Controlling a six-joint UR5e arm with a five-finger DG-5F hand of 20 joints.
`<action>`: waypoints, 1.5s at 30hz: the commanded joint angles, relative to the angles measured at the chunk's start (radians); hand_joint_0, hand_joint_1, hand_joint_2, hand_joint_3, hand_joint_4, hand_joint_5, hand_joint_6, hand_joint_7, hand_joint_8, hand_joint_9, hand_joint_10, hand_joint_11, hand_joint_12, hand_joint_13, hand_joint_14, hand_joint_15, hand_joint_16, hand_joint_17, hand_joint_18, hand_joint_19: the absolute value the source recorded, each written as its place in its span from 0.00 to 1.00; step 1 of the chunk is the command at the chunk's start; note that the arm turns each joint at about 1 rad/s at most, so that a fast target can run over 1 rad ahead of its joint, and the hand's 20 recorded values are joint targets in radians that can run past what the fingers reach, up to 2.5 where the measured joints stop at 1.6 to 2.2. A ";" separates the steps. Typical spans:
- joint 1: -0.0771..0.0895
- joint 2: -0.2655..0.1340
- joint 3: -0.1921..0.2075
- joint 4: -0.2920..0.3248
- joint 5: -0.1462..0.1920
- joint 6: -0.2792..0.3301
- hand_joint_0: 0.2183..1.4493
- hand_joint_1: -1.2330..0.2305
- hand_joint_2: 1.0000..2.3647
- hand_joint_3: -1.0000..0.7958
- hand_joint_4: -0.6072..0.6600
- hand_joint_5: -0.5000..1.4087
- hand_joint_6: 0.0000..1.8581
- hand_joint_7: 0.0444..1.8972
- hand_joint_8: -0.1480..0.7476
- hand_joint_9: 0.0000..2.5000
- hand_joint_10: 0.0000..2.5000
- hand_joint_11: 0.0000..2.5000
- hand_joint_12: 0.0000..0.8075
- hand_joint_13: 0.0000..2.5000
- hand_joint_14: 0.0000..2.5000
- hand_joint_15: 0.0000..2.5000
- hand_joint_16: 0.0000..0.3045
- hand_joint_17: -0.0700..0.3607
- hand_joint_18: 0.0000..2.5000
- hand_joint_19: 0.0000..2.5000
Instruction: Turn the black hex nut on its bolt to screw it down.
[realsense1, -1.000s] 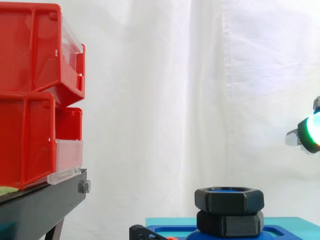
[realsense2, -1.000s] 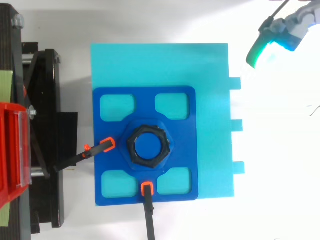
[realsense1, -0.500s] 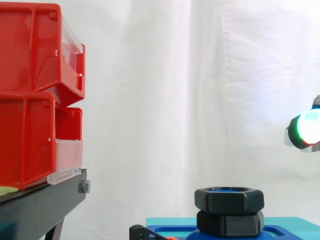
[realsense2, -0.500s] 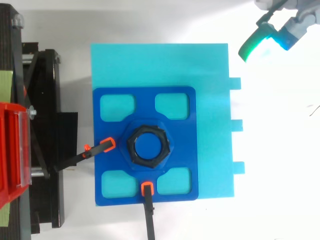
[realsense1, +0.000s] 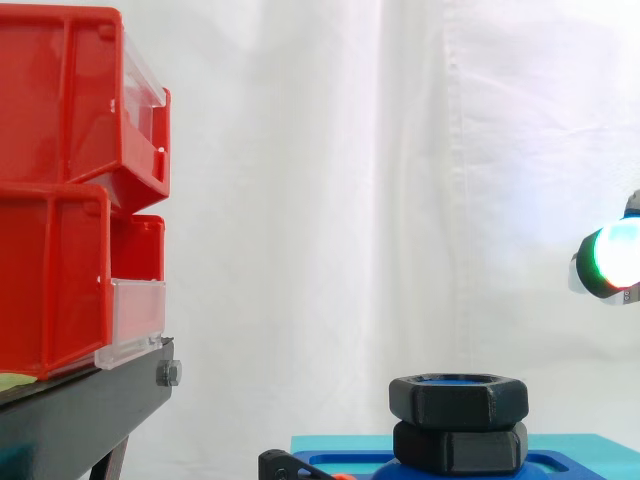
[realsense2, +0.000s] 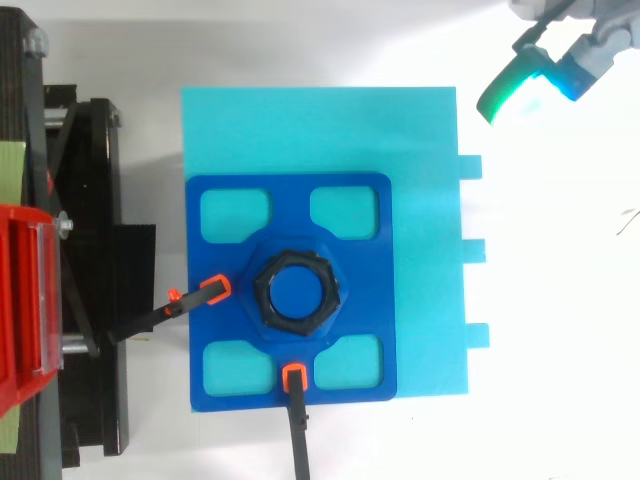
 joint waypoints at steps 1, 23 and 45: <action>0.001 0.000 0.000 0.000 0.000 0.000 0.18 0.77 0.00 0.28 0.46 0.10 0.27 0.27 0.42 0.02 0.00 0.00 0.38 0.00 0.00 0.00 0.19 0.47 0.00 0.00; 0.000 0.000 0.000 0.000 0.000 0.000 0.18 0.65 0.00 0.28 0.48 0.10 0.27 0.27 0.42 0.06 0.00 0.00 0.37 0.00 0.00 0.00 0.17 0.43 0.00 0.00; 0.000 0.000 0.000 0.001 0.000 0.000 0.19 0.57 0.00 0.28 0.48 0.10 0.27 0.28 0.42 0.07 0.00 0.00 0.36 0.00 0.00 0.00 0.15 0.41 0.00 0.01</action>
